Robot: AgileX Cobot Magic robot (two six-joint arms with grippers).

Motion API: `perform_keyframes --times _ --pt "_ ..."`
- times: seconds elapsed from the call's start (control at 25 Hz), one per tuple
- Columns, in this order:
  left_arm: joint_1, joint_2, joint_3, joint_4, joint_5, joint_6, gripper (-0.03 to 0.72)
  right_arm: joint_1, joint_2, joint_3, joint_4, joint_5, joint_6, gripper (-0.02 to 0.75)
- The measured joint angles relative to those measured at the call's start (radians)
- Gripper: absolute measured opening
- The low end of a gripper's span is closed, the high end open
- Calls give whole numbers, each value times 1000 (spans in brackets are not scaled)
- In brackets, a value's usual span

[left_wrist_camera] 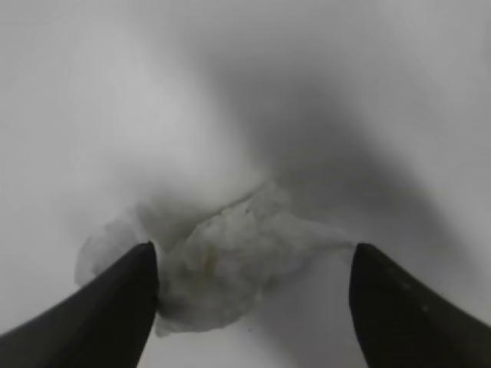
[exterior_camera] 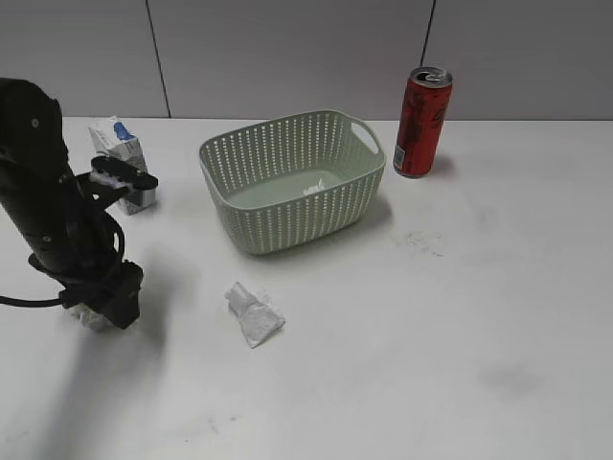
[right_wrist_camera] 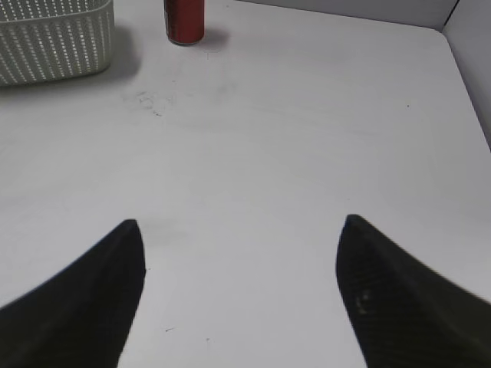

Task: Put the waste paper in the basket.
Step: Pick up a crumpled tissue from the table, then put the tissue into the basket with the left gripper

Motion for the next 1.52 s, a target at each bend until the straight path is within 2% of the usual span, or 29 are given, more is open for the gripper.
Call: perform_keyframes --times 0.24,0.4,0.52,0.64,0.72,0.76,0.96,1.12,1.28,1.36,1.52 --pt "0 87 -14 7 10 0 586 0 0 0 0 0 0 587" --pt "0 98 -22 10 21 0 528 0 0 0 0 0 0 587" --pt "2 100 -22 33 16 0 397 0 0 0 -1 0 0 587" --pt "4 102 -26 34 10 1 181 0 0 0 -3 0 0 587" --pt "4 102 -31 32 17 3 74 0 0 0 -3 0 0 587" --pt "4 101 -35 31 21 3 60 0 0 0 -3 0 0 587" --pt "1 71 -89 14 96 3 60 0 0 0 -3 0 0 587" --pt "0 -10 -211 -17 156 3 60 0 0 0 -3 0 0 587" --pt "0 -54 -355 -105 160 3 60 0 0 0 -3 0 0 587" --pt "-1 -57 -422 -159 127 3 58 0 0 0 -3 0 0 587" --pt "-19 -57 -470 -285 -47 3 59 0 0 0 -4 0 0 587"
